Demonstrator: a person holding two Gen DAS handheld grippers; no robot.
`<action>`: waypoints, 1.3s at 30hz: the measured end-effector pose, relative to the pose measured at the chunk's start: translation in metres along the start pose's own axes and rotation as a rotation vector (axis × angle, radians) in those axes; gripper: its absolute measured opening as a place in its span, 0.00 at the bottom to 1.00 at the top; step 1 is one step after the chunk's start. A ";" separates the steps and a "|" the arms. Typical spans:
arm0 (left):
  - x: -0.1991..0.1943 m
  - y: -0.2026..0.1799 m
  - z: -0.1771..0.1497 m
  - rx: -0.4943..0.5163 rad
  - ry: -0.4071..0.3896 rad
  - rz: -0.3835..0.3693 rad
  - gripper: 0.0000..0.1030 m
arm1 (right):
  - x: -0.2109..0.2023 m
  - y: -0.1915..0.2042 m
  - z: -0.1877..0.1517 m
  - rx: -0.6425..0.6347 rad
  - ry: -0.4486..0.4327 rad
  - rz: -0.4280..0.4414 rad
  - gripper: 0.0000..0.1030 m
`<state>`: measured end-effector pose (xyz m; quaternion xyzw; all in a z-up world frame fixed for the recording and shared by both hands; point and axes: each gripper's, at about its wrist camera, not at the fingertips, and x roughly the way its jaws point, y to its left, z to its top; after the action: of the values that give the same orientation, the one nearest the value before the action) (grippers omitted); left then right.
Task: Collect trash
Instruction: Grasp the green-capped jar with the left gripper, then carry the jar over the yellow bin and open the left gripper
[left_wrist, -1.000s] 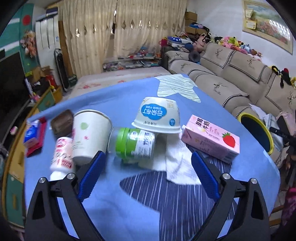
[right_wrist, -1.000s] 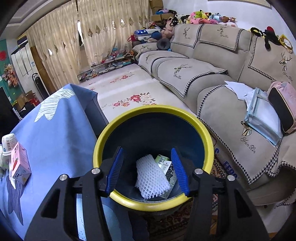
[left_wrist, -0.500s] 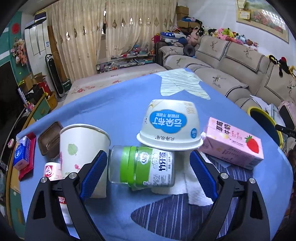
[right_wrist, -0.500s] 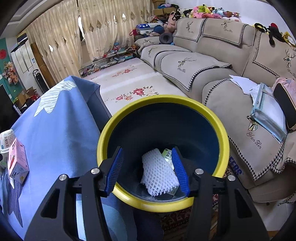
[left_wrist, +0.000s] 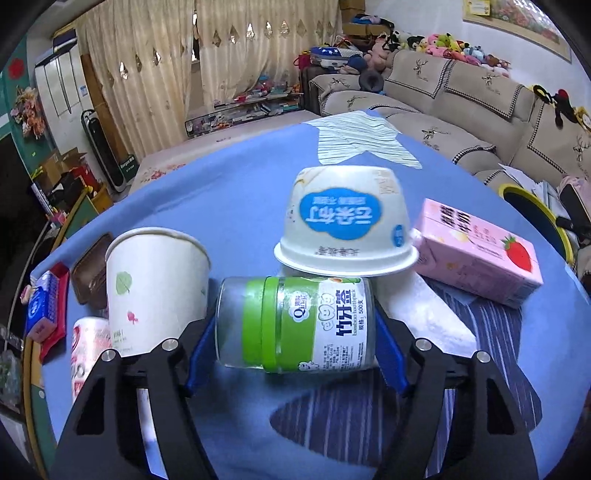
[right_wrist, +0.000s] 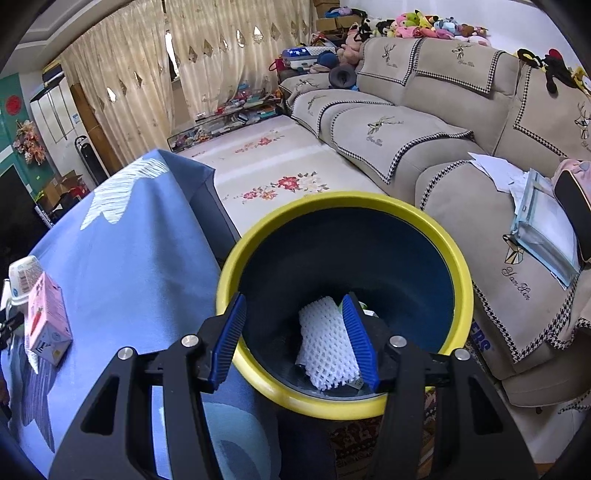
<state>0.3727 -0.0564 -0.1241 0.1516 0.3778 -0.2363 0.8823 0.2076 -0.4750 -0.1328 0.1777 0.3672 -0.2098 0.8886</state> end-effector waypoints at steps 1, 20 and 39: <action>-0.005 -0.003 -0.002 0.008 -0.003 0.007 0.69 | -0.001 0.000 0.001 -0.001 -0.003 0.005 0.50; -0.087 -0.197 0.046 0.163 -0.074 -0.363 0.70 | -0.026 -0.065 0.000 0.095 -0.057 -0.001 0.50; 0.090 -0.414 0.143 0.311 0.166 -0.464 0.70 | -0.061 -0.158 -0.010 0.233 -0.116 -0.109 0.56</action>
<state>0.2913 -0.4961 -0.1319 0.2136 0.4324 -0.4735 0.7370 0.0836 -0.5897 -0.1209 0.2471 0.2973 -0.3091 0.8689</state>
